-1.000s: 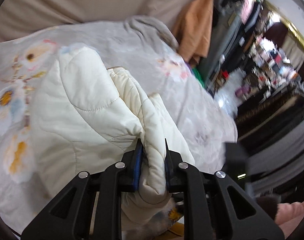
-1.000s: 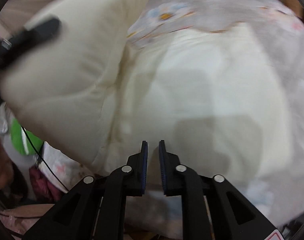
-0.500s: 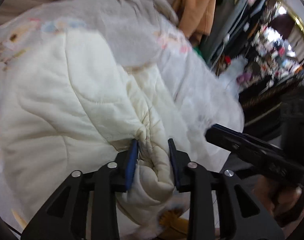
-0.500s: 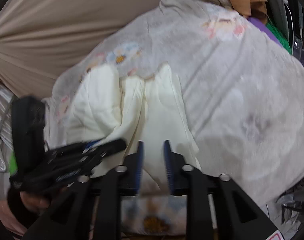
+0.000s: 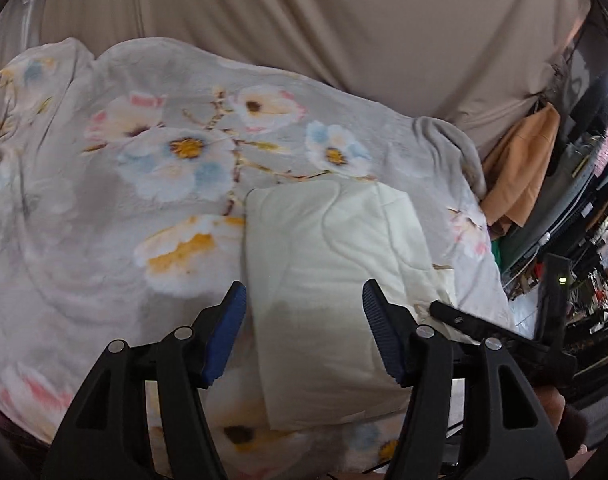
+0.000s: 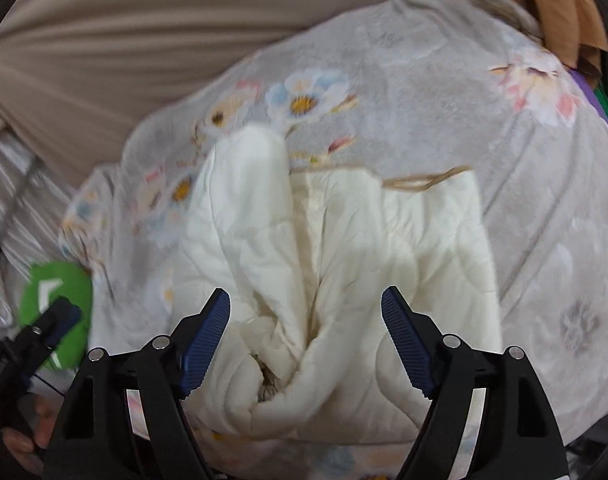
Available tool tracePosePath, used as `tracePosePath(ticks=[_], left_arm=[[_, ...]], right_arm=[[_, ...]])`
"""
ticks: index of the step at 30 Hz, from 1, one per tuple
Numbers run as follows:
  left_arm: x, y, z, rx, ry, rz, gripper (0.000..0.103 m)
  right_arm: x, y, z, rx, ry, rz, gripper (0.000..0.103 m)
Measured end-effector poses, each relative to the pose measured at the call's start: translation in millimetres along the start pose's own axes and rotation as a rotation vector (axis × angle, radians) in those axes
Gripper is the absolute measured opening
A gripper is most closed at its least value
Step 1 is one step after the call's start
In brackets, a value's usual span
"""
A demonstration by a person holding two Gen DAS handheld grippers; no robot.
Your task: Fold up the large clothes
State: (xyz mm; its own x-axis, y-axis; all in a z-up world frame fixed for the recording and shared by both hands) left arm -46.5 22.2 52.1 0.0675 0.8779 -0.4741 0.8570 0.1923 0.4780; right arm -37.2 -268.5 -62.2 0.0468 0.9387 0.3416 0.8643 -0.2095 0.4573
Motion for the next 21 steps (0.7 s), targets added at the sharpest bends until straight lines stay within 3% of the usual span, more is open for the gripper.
tracePosePath(ticks=[1,3,5,8,10,12,14,17,21], left_arm=[[2,-1,-1,0.003,0.004,-0.001,0.058],[1,-6,-1,0.006,0.004,0.005,0.058],[-3,-7,2,0.016,-0.006,0.016,0.058],[-15,-6,7,0.019,-0.021,0.043,0.058],[-27,-5,12,0.028,-0.043,0.071,0.058],[-45,-7,20,0.046,-0.072,0.112,0.058],[-60,-13,31,0.074,-0.092,0.15,0.058],[-87,-31,57,0.13,-0.114,0.223,0.058],[-108,-57,94,0.196,-0.085,0.307,0.058]], right_arm=[[1,-1,9,0.028,-0.009,-0.007,0.078],[4,-7,23,0.055,0.011,-0.009,0.067],[8,-7,19,0.019,0.038,-0.014,0.038],[12,2,-21,-0.126,0.13,-0.018,0.02],[0,2,-61,-0.257,0.196,0.032,0.017],[-23,-9,-89,-0.33,0.181,0.072,0.017],[-51,-27,-88,-0.295,0.114,0.101,0.016],[-101,-73,-43,-0.131,0.04,0.201,0.016],[-117,-99,-15,-0.101,0.018,0.231,0.018]])
Point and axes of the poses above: each gripper's, at about its wrist camera, not at the fingertips, and z roughly the way its jaws point, x to its left, y to its top, the point moved 4 cm from there along z, roughly the way its jaws point, and after that the axes turned 13 degrees about -z, right-handed, at the moved point
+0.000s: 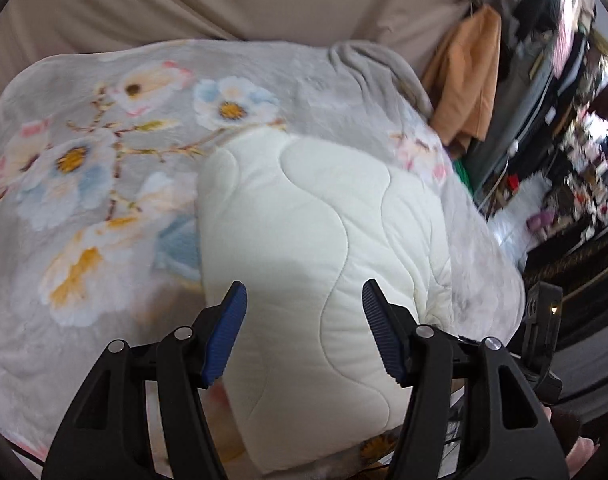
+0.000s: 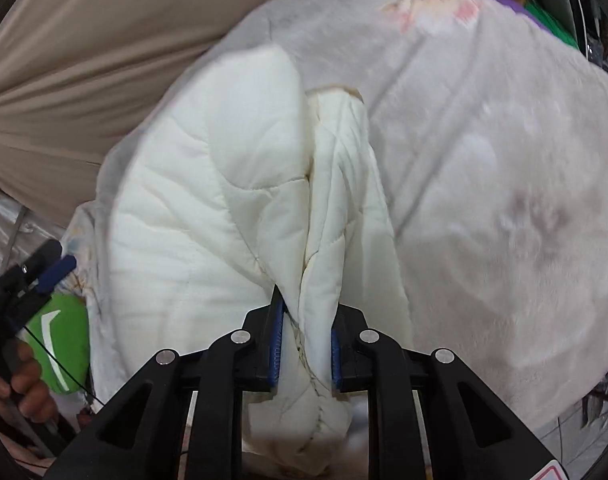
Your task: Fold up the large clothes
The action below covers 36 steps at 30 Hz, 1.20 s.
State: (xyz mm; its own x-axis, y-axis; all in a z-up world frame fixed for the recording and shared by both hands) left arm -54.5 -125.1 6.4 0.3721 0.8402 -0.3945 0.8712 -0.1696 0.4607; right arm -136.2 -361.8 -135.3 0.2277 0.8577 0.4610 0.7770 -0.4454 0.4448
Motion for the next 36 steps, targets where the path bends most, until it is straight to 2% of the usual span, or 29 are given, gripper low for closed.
tracePosePath(ticks=[3,6,8,11,12,13,16,19,21,22,24,25,28,31,33,36], left_arm=[[-5,-13,31,0.062,0.031,0.019,0.058],[-4,-22,51,0.052,0.125,0.08,0.058],[-2,-22,55,0.052,0.138,0.082,0.058],[0,-21,55,0.054,0.143,0.071,0.059],[0,-21,54,0.052,0.145,0.071,0.059],[0,-21,54,0.052,0.146,0.072,0.059],[0,-19,53,0.054,0.146,0.065,0.059],[1,-19,51,0.054,0.143,0.06,0.059],[1,-19,49,0.045,0.134,0.058,0.06],[0,-18,47,0.038,0.127,0.061,0.06],[-1,-18,47,0.039,0.135,0.07,0.06],[0,-18,49,0.044,0.143,0.068,0.06],[7,-16,41,0.051,0.125,0.021,0.058],[17,-13,20,0.044,0.09,-0.028,0.057],[24,-18,13,0.059,0.084,-0.042,0.057],[37,-34,26,0.14,0.087,-0.067,0.059]], right_arm=[[-5,-2,11,0.001,0.006,0.008,0.022],[-6,4,1,0.021,0.019,0.041,0.029],[-4,15,-25,-0.008,-0.041,0.033,0.035],[7,42,-67,-0.128,-0.139,-0.006,0.035],[14,53,-75,-0.158,-0.125,-0.024,0.033],[22,64,-79,-0.18,-0.108,-0.042,0.025],[45,95,-65,-0.206,-0.086,-0.135,0.013],[47,112,-12,-0.129,-0.125,-0.194,0.011],[37,111,39,-0.011,-0.167,-0.202,0.008],[31,107,55,0.022,-0.172,-0.21,0.003],[29,107,65,0.04,-0.194,-0.227,0.002],[31,110,61,0.045,-0.197,-0.223,0.002],[44,110,16,-0.047,-0.151,-0.18,0.002],[53,84,-34,-0.099,-0.141,-0.178,0.003],[51,54,-52,-0.065,-0.126,-0.151,0.004],[45,12,-41,0.042,-0.122,-0.115,0.004]])
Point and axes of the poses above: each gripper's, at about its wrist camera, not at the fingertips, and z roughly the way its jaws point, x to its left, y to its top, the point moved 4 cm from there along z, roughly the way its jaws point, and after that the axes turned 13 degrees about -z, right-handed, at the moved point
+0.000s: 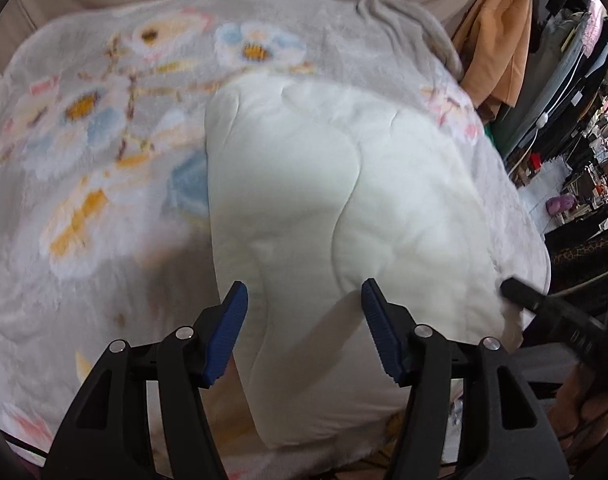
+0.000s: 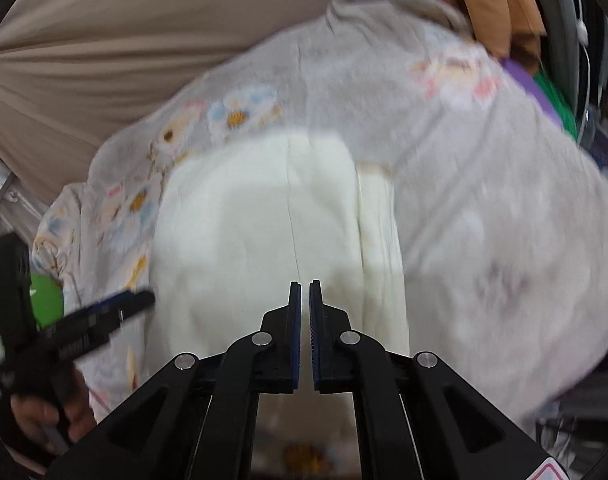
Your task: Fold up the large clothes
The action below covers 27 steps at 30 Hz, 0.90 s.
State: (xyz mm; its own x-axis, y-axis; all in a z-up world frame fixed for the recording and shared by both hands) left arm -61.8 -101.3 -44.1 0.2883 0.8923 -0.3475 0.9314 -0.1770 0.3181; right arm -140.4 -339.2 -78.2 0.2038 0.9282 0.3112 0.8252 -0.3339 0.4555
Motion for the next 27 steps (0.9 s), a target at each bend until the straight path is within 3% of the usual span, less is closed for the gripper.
tracePosePath(ticks=[2,5,8,11,13,16,17,19,21,23,24,27], left_arm=[[5,-5,16,0.05,-0.014,-0.031,0.06],[-1,-6,26,0.04,0.025,0.021,0.062],[-7,-1,12,0.014,0.051,0.049,0.056],[-21,5,-16,-0.066,0.022,0.106,0.055],[-28,3,-16,-0.064,0.013,0.135,0.055],[-23,-4,12,0.026,0.002,0.109,0.057],[-21,-4,15,0.025,0.009,0.108,0.057],[-20,-1,9,-0.009,0.026,0.116,0.056],[-20,8,-3,-0.042,-0.002,0.092,0.057],[-19,18,-10,-0.063,-0.036,0.041,0.06],[-20,22,-12,-0.074,-0.04,0.028,0.061],[-25,33,-9,-0.085,-0.026,0.021,0.062]], right_arm=[[-5,-18,27,0.061,-0.023,0.01,0.0],[-9,-21,51,0.086,-0.047,0.008,0.0],[-7,-8,24,0.024,-0.057,0.029,0.0],[-3,-3,-14,-0.058,-0.066,0.027,0.001],[-2,-8,-6,-0.001,-0.1,-0.016,0.001],[-12,-27,42,0.131,-0.117,-0.04,0.002],[-15,-27,42,0.136,-0.118,-0.027,0.001],[-18,-12,22,0.065,-0.089,0.026,0.002],[-23,7,-5,-0.056,-0.042,0.076,0.014],[-30,22,-11,-0.104,-0.002,0.111,0.04],[-34,27,-8,-0.107,0.022,0.129,0.045],[-49,39,26,-0.047,0.056,0.191,0.046]])
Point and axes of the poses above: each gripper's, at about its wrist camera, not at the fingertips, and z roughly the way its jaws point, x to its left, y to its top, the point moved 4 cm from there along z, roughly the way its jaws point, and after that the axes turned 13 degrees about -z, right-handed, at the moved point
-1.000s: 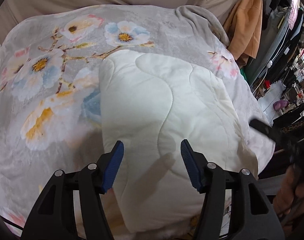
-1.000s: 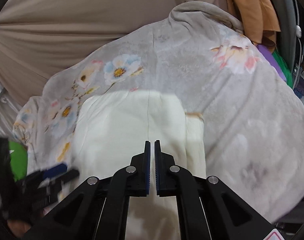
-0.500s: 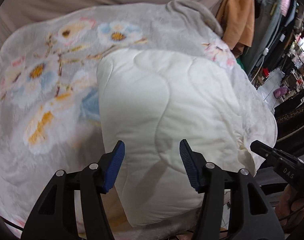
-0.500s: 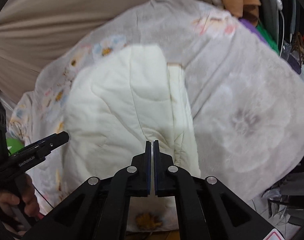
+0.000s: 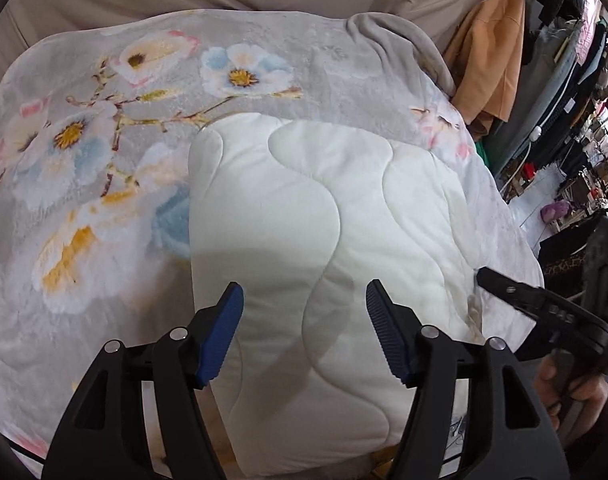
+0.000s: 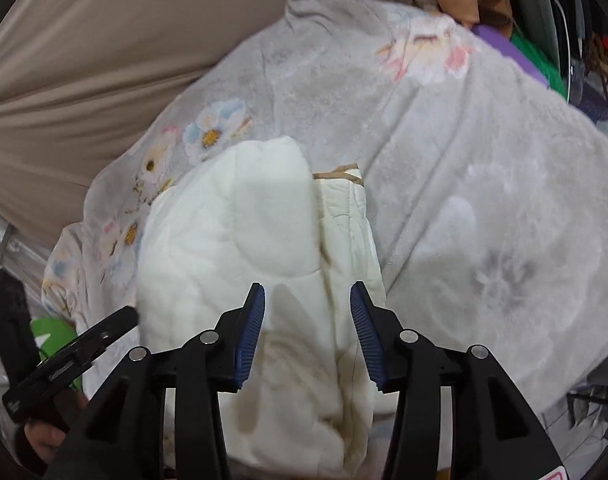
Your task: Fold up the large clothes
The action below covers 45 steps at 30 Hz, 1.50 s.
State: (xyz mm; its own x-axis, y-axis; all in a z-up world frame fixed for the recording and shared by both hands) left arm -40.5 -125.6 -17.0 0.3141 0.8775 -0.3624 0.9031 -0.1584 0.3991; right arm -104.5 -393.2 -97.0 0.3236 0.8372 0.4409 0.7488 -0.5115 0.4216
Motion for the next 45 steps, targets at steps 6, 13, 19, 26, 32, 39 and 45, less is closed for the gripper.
tracePosePath(ticks=[6,13,19,26,32,39,45], left_arm=[[-14,7,6,-0.016,0.017,0.037,0.062],[-22,4,13,-0.027,0.07,0.095,0.062],[-18,-3,30,-0.036,0.159,0.122,0.07],[-12,-4,27,-0.033,0.154,0.086,0.071],[-15,-8,27,-0.028,0.174,0.097,0.074],[-11,-12,27,-0.019,0.166,0.07,0.076],[-8,-6,12,-0.047,0.146,0.024,0.074]], right_arm=[[19,13,11,-0.029,0.029,-0.056,0.006],[26,24,17,-0.067,-0.102,-0.197,0.003],[17,18,28,-0.01,-0.186,-0.201,0.004],[55,-10,-28,-0.041,-0.162,-0.304,0.004],[47,-33,0,0.045,-0.158,-0.254,0.003],[45,-52,7,0.088,-0.185,-0.333,0.004],[49,-21,-21,-0.022,-0.154,-0.301,0.003]])
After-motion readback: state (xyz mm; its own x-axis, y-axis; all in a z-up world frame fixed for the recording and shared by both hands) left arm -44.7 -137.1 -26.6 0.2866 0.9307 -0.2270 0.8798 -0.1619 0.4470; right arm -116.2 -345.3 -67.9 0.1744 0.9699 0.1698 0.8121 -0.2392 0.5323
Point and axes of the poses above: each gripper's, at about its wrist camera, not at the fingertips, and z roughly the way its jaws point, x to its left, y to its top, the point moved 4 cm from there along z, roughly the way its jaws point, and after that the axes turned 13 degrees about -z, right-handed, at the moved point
